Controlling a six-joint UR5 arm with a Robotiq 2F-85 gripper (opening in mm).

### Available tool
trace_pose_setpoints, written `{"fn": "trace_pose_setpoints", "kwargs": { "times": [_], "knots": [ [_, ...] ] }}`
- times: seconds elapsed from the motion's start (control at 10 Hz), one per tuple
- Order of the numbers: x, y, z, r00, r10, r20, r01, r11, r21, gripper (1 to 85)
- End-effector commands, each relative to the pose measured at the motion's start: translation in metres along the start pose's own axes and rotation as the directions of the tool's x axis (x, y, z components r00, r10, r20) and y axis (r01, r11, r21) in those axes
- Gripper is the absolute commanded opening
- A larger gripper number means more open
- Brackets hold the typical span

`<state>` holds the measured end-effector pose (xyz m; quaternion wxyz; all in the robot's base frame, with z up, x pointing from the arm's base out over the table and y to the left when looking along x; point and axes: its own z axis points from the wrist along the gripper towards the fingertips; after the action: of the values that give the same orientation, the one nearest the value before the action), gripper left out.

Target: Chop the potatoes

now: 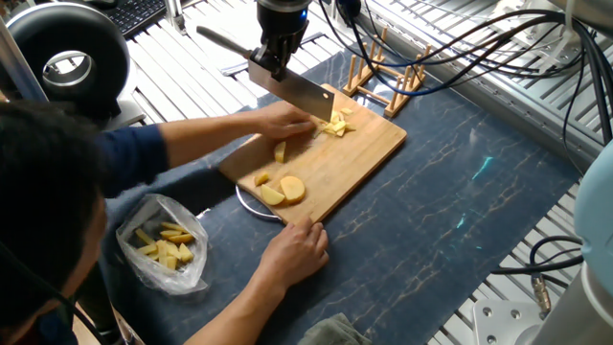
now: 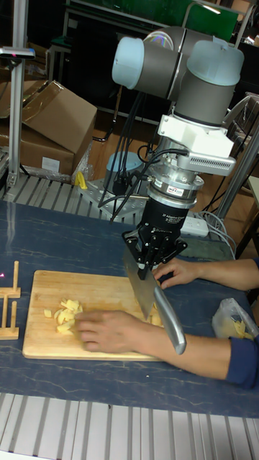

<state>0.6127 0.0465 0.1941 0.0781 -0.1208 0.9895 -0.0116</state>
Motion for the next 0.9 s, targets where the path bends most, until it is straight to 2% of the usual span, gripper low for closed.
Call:
{"fn": "trace_pose_setpoints", "kwargs": {
  "times": [0.0, 0.8],
  "knots": [
    [-0.0015, 0.0022, -0.0007, 1.000, 0.010, 0.005, -0.010, 1.000, -0.013, 1.0],
    [0.0011, -0.0003, 0.0040, 1.000, 0.005, -0.011, -0.005, 1.000, 0.005, 1.0]
  ]
}}
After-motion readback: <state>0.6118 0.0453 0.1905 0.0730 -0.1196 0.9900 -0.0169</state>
